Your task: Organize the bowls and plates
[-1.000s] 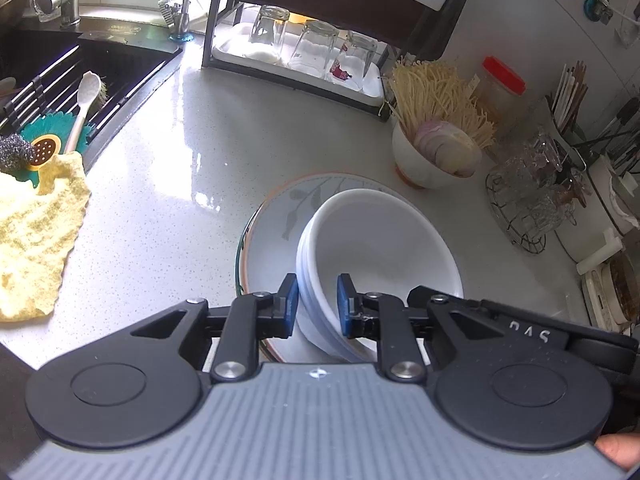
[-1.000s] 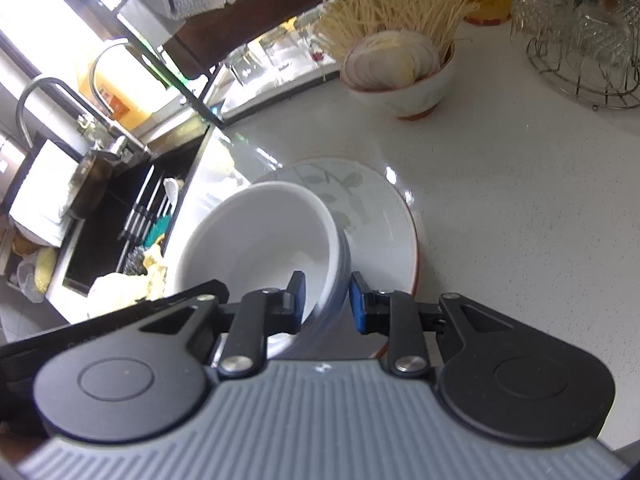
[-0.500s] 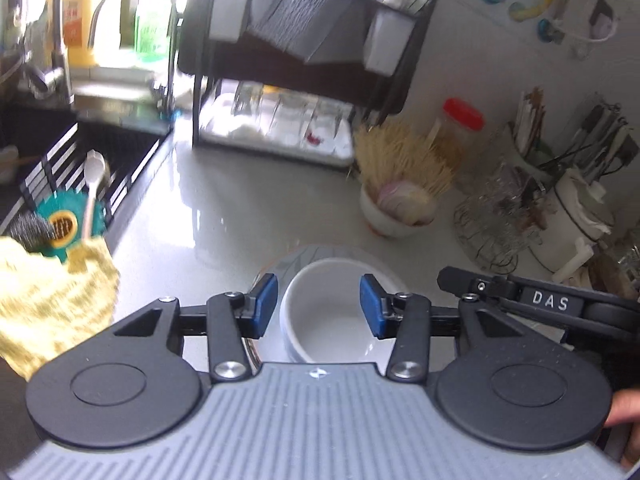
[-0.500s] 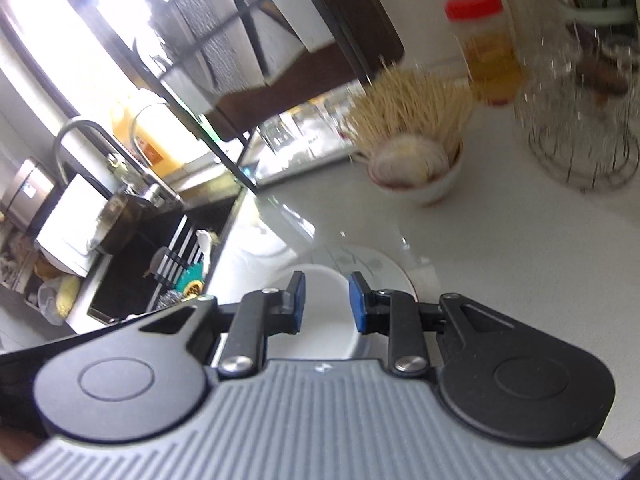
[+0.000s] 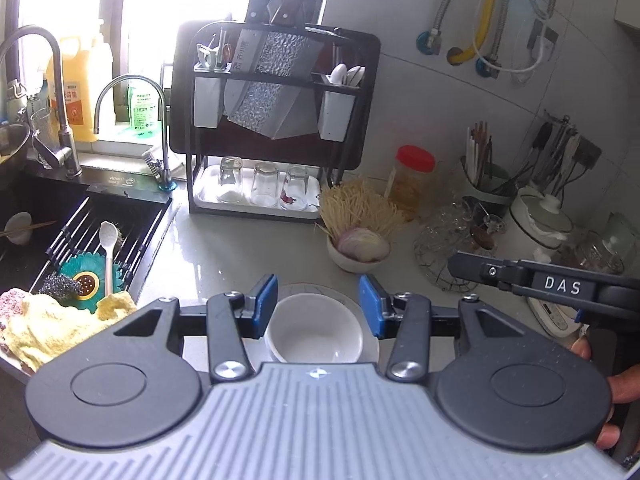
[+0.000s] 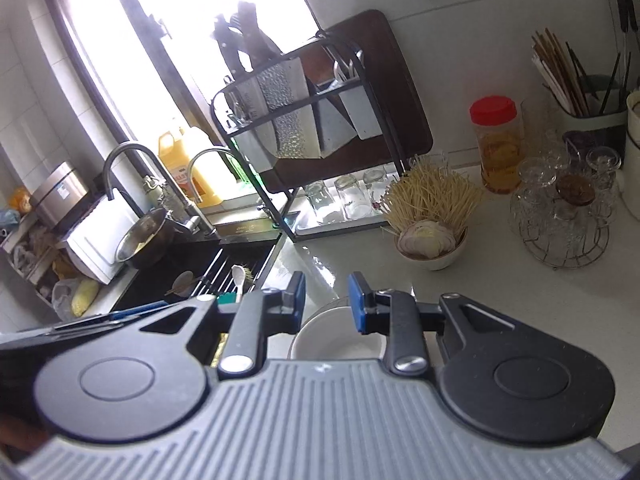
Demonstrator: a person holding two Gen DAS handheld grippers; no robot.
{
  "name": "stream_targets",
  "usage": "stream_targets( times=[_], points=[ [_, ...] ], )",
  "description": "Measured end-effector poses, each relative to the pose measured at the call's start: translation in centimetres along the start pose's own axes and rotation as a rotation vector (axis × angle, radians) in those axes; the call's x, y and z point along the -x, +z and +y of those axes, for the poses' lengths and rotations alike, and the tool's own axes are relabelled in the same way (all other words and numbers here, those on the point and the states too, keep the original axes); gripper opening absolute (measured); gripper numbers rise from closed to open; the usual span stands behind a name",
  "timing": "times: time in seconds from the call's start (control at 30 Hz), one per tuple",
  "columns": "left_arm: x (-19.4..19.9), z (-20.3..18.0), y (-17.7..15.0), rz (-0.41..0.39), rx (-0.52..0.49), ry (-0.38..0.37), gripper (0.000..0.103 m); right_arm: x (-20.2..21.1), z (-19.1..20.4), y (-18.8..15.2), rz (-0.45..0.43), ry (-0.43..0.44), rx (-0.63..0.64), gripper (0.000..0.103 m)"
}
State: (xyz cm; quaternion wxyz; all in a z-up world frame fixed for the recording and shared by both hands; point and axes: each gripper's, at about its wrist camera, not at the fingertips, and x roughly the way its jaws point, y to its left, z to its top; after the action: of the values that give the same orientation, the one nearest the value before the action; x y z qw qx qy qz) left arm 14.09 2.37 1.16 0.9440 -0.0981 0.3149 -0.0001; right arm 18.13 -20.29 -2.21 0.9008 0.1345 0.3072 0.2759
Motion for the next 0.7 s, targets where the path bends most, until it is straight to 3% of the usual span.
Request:
stream_targets(
  times=[0.7],
  points=[
    [5.6,0.3,-5.9,0.005,-0.012,0.036,0.051,7.3,2.7,-5.3,0.026,-0.021,0.060,0.028]
  ],
)
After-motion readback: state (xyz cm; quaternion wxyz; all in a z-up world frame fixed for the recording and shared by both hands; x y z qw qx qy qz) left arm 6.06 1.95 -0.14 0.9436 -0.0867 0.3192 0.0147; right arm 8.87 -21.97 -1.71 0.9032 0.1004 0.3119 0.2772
